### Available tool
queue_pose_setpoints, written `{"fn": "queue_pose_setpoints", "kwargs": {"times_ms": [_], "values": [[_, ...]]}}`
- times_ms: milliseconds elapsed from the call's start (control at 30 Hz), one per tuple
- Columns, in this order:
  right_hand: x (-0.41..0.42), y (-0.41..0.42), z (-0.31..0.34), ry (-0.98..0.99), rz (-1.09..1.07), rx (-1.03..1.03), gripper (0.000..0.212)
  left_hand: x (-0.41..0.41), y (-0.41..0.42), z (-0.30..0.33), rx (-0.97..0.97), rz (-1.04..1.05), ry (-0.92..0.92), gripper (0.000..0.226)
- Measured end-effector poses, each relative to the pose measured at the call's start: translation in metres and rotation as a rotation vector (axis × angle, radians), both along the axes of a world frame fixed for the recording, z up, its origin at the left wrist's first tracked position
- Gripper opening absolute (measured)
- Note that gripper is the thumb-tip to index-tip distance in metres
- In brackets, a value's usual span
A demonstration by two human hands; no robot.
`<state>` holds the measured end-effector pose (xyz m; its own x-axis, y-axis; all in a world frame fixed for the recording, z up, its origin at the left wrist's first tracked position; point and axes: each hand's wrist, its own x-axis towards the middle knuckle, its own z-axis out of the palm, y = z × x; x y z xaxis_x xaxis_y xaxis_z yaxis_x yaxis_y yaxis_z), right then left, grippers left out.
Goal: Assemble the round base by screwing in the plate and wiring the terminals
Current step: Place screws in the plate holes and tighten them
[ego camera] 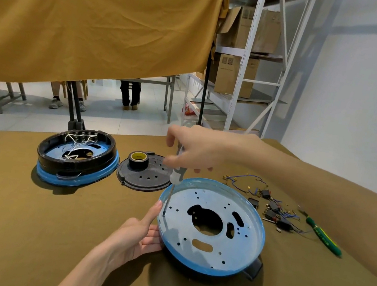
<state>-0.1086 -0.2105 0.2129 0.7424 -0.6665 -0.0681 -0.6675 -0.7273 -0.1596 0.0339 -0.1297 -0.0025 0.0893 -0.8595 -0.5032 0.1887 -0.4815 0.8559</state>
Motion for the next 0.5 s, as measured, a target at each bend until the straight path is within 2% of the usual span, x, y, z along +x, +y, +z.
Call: {"fn": "queue_pose_setpoints", "kwargs": {"times_ms": [67, 133, 200, 300, 367, 433, 500], "values": [[-0.0032, 0.0, 0.005, -0.015, 0.012, 0.117, 0.037, -0.0003, 0.0007, 0.0005, 0.002, 0.002, -0.005, 0.086], [-0.0033, -0.0009, 0.0031, -0.008, -0.008, 0.013, 0.026, -0.0012, 0.001, 0.0016, 0.007, 0.003, -0.004, 0.09], [-0.0035, -0.0007, 0.0013, 0.023, -0.03, -0.055, 0.032, -0.0022, 0.0012, 0.0032, 0.012, 0.009, 0.008, 0.094], [-0.0075, -0.0016, 0.0039, -0.008, -0.006, 0.124, 0.034, -0.0015, 0.0017, 0.003, 0.016, 0.009, 0.023, 0.099], [-0.0074, -0.0013, 0.0011, -0.029, 0.0, 0.068, 0.024, -0.0005, 0.0012, 0.0017, 0.015, 0.011, 0.046, 0.101], [-0.0052, 0.0002, -0.0033, 0.005, -0.011, -0.04, 0.025, -0.0002, 0.0009, 0.0015, 0.018, 0.013, 0.055, 0.1], [-0.006, 0.0018, -0.0015, 0.014, -0.007, 0.012, 0.028, 0.001, 0.0003, 0.0006, 0.031, 0.01, 0.057, 0.096]]}}
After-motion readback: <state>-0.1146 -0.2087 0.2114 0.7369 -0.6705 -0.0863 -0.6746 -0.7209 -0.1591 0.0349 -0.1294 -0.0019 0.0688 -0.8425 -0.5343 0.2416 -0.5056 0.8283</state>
